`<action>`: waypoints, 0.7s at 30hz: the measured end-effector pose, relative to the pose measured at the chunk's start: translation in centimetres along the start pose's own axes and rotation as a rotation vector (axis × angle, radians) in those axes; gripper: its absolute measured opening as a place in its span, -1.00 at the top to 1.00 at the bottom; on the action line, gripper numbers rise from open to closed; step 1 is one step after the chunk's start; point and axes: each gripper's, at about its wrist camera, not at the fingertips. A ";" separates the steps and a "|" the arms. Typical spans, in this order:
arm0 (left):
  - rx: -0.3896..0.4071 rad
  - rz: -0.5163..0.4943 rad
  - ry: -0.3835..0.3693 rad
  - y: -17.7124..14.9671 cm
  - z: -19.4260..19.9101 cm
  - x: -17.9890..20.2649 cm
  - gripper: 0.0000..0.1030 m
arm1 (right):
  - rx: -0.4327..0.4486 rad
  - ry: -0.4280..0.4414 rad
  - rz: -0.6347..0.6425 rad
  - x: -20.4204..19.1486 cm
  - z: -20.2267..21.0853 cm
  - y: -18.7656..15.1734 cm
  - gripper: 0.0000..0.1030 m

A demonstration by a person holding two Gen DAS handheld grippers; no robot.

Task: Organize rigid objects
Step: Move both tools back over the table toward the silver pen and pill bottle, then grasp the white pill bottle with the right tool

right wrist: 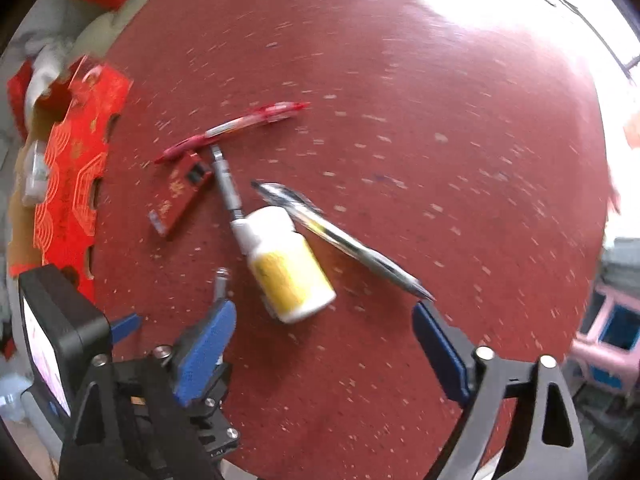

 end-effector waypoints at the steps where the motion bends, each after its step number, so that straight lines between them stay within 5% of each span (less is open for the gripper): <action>1: -0.002 0.009 0.000 -0.1 0.0 -0.4 -1.00 | -0.005 0.007 0.020 -0.5 -0.3 0.3 -0.69; 11: -0.006 0.023 0.023 -0.8 0.6 -4.7 -1.00 | -0.082 0.073 0.067 -3.2 -3.5 2.5 0.26; 14: 0.000 -0.006 0.027 -0.3 0.9 -3.1 -1.00 | -0.089 0.081 0.046 -2.5 -3.6 2.9 0.28; 21: 0.017 -0.062 -0.005 0.5 1.7 -0.1 -1.00 | -0.098 0.068 -0.063 3.1 -2.6 -3.1 0.28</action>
Point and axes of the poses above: each gripper's, at about its wrist camera, not at the fingertips, and z roughly against the way its jaws point, x to its right, y to its top, and after that the axes turned 6 degrees about x, right-handed
